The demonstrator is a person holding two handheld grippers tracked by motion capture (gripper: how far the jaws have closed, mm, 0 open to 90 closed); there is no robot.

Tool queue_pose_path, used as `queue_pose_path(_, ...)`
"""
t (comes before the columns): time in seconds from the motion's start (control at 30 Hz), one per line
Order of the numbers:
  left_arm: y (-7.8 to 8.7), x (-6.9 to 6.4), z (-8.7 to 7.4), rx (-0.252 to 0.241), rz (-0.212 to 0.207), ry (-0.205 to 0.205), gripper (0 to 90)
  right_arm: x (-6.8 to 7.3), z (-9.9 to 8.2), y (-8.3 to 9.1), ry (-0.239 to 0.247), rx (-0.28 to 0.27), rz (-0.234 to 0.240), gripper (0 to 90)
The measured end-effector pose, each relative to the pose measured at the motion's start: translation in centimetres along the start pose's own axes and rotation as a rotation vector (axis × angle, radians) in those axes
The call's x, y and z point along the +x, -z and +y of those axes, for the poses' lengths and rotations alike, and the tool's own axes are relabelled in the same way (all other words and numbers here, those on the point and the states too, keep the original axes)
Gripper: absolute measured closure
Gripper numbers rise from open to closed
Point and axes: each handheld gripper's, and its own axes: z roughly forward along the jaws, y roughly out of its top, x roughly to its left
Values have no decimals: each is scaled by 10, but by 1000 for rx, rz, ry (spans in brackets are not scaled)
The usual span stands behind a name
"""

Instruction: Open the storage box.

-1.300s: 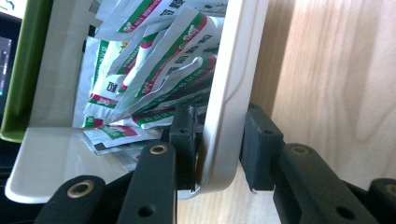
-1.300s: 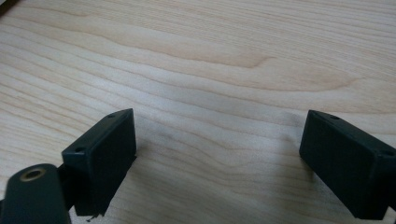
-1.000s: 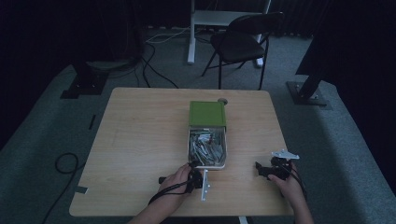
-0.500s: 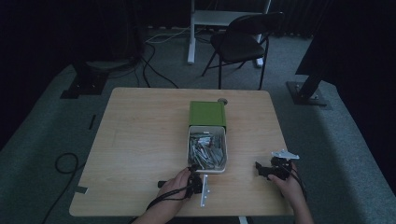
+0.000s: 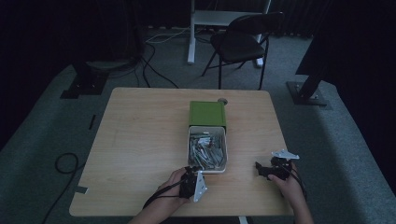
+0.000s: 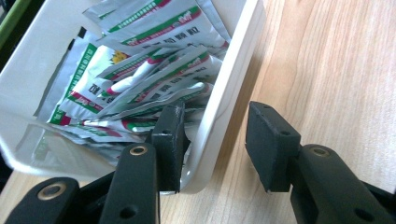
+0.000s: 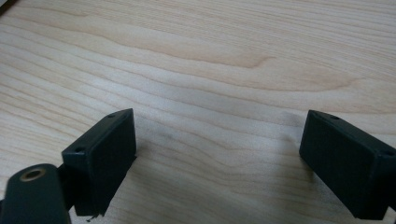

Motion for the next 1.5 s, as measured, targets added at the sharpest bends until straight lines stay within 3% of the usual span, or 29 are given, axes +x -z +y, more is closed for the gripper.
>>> queue_pose_path(0.23,14,7,-1,-59,-44,98,586,0,0,0,0,0,0,105)
queue_pose_path(0.3,17,10,-4,-76,-52,142,586,0,0,0,0,0,0,104)
queue_pose_path(0.53,28,15,-21,-86,-77,195,553,0,0,0,0,-1,0,105)
queue_pose_path(0.63,32,16,-29,-83,-76,205,553,0,0,0,0,-1,0,105)
queue_pose_path(0.73,34,16,-37,-78,-72,242,553,0,0,0,1,-1,0,105)
queue_pose_path(1.07,35,24,-64,-70,-71,371,553,0,0,0,2,-1,0,105)
queue_pose_path(1.2,36,30,-74,-91,-63,452,552,0,0,0,2,-1,0,105)
queue_pose_path(1.5,39,43,-99,-89,-42,553,552,0,0,0,2,-1,0,104)
